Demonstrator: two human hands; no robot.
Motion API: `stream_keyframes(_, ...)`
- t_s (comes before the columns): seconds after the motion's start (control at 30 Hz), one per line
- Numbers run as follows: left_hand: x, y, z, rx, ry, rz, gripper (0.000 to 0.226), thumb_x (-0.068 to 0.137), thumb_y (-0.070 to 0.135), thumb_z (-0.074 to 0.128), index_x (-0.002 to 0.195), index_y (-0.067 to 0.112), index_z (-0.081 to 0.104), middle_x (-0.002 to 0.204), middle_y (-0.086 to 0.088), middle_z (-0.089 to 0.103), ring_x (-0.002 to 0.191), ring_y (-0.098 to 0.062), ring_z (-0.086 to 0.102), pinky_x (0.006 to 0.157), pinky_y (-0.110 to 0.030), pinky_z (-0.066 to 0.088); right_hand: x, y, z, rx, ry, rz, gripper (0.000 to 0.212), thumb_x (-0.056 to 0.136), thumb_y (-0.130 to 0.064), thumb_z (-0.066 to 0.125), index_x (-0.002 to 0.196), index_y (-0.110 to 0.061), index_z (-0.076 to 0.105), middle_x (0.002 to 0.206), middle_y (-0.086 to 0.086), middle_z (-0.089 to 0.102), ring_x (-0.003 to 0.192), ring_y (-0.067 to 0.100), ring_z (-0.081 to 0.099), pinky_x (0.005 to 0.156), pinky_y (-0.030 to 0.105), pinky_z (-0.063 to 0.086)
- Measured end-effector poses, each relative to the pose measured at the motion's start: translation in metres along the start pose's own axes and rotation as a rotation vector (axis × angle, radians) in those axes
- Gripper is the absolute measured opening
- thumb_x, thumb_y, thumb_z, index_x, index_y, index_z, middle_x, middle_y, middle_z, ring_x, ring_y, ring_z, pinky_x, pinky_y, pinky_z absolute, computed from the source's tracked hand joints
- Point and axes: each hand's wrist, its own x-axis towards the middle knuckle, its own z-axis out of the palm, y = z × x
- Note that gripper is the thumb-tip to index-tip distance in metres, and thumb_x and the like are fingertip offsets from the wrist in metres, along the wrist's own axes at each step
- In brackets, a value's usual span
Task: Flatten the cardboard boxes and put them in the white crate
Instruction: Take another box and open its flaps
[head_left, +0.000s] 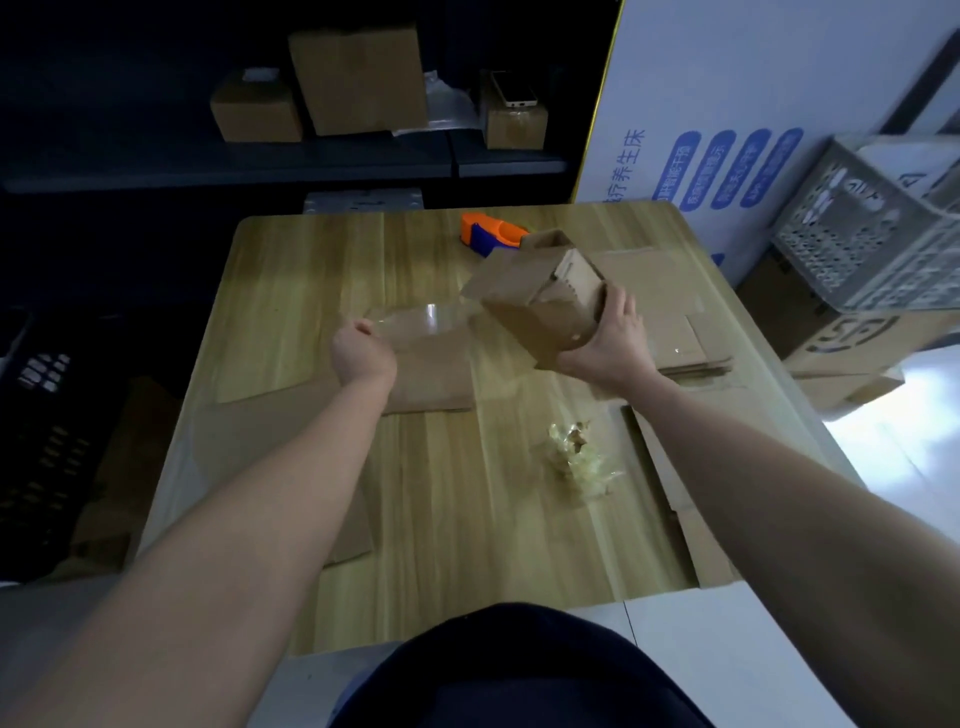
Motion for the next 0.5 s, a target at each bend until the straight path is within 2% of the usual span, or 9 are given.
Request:
stream_keyframes(0.1, -0.006, -0.001, 0.011, -0.020, -0.031, -0.046, 0.020, 0.086, -0.004, 0.047, 0.088, 0.011, 0.060, 0.102, -0.017, 0.067, 0.097, -0.029, 0.061, 0.078, -0.026, 0.043, 0.002, 0.019, -0.019, 0.032, 0.020, 0.078, 0.111, 0.054, -0.038, 0.082, 0.141, -0.011, 0.021, 0.133, 0.008, 0.034, 0.124, 0.029, 0.035, 0.105, 0.049, 0.034)
stream_keyframes(0.2, -0.034, 0.011, 0.044, -0.089, -0.264, -0.006, 0.014, 0.086, 0.002, 0.060, 0.096, 0.010, 0.065, 0.105, -0.012, 0.067, 0.093, -0.024, 0.062, 0.076, -0.024, 0.045, 0.004, 0.024, -0.027, 0.125, 0.060, 0.084, 0.110, 0.054, -0.039, 0.081, 0.142, -0.011, 0.020, 0.133, 0.007, 0.032, 0.124, 0.027, 0.034, 0.106, 0.048, 0.034)
stream_keyframes(0.27, -0.062, 0.019, 0.069, -0.059, -0.483, 0.055, 0.021, 0.085, 0.002, 0.062, 0.105, 0.008, 0.065, 0.111, -0.015, 0.066, 0.099, -0.028, 0.062, 0.086, -0.028, 0.047, 0.004, 0.024, -0.030, 0.177, 0.097, 0.086, 0.108, 0.056, -0.037, 0.079, 0.142, -0.010, 0.019, 0.133, 0.007, 0.032, 0.125, 0.026, 0.033, 0.106, 0.048, 0.034)
stream_keyframes(0.33, -0.090, 0.021, 0.091, 0.049, -0.678, 0.107, 0.033, 0.084, 0.007, 0.062, 0.118, 0.010, 0.063, 0.123, -0.016, 0.060, 0.112, -0.031, 0.057, 0.097, -0.029, 0.043, 0.005, 0.026, -0.033, 0.189, 0.126, 0.085, 0.107, 0.056, -0.036, 0.078, 0.142, -0.010, 0.019, 0.133, 0.006, 0.032, 0.125, 0.026, 0.033, 0.106, 0.047, 0.034)
stream_keyframes(0.4, -0.114, 0.018, 0.109, 0.253, -0.813, 0.204, 0.032, 0.086, 0.013, 0.056, 0.117, 0.020, 0.065, 0.128, -0.010, 0.056, 0.117, -0.028, 0.053, 0.103, -0.033, 0.039, 0.006, 0.032, -0.038, 0.203, 0.141, 0.091, 0.107, 0.056, -0.036, 0.078, 0.142, -0.012, 0.019, 0.133, 0.005, 0.032, 0.124, 0.025, 0.033, 0.106, 0.046, 0.034)
stream_keyframes(0.47, -0.137, 0.011, 0.124, 0.373, -0.955, 0.306, 0.029, 0.091, 0.007, 0.045, 0.107, 0.016, 0.067, 0.124, -0.011, 0.059, 0.115, -0.029, 0.055, 0.098, -0.029, 0.041, 0.006, 0.040, -0.042, 0.216, 0.135, 0.096, 0.109, 0.056, -0.037, 0.078, 0.143, -0.013, 0.018, 0.133, 0.005, 0.031, 0.125, 0.024, 0.032, 0.107, 0.044, 0.034)
stream_keyframes(0.5, -0.146, 0.006, 0.130, 0.395, -1.005, 0.318, 0.031, 0.093, 0.004, 0.042, 0.110, 0.009, 0.067, 0.124, -0.013, 0.058, 0.112, -0.030, 0.056, 0.091, -0.026, 0.044, 0.006, 0.044, -0.043, 0.221, 0.128, 0.095, 0.109, 0.056, -0.037, 0.079, 0.143, -0.013, 0.017, 0.133, 0.004, 0.031, 0.125, 0.023, 0.032, 0.107, 0.044, 0.034)
